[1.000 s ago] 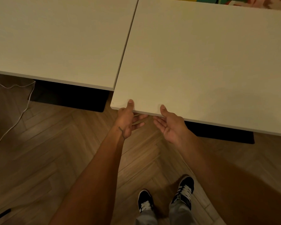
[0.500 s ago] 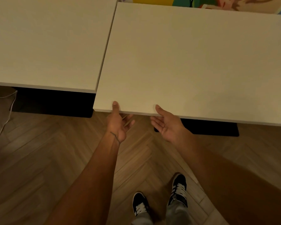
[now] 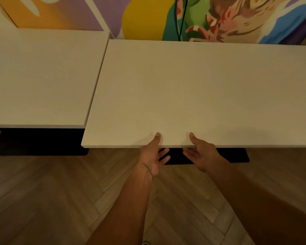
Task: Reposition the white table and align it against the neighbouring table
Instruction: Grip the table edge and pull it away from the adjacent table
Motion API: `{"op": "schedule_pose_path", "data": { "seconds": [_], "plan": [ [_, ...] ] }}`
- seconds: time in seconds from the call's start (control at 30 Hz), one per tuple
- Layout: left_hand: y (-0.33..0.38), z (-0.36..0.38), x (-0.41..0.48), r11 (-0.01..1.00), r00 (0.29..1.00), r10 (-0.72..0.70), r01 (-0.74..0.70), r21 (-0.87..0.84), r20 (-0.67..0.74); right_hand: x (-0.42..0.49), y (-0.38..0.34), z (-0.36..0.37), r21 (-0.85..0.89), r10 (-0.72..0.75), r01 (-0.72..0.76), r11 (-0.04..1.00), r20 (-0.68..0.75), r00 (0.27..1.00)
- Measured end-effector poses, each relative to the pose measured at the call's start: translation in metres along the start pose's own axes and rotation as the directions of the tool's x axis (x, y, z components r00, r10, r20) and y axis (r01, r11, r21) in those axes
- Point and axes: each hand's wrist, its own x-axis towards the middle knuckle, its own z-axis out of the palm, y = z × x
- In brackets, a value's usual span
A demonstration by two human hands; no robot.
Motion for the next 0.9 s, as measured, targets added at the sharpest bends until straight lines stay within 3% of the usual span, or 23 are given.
{"op": "schedule_pose_path", "data": {
  "seconds": [0.57, 0.9],
  "plan": [
    [-0.022, 0.016, 0.015, 0.985, 0.978, 0.173, -0.168, 0.046, -0.116, 0.02, 0.0, -0.016, -0.055, -0.036, 0.044, 0.997, 0.144, 0.989],
    [-0.024, 0.015, 0.022, 0.976, 0.964, 0.218, -0.214, 0.043, -0.151, 0.029, 0.003, -0.013, -0.041, -0.048, 0.053, 0.998, 0.115, 0.992]
  ]
}}
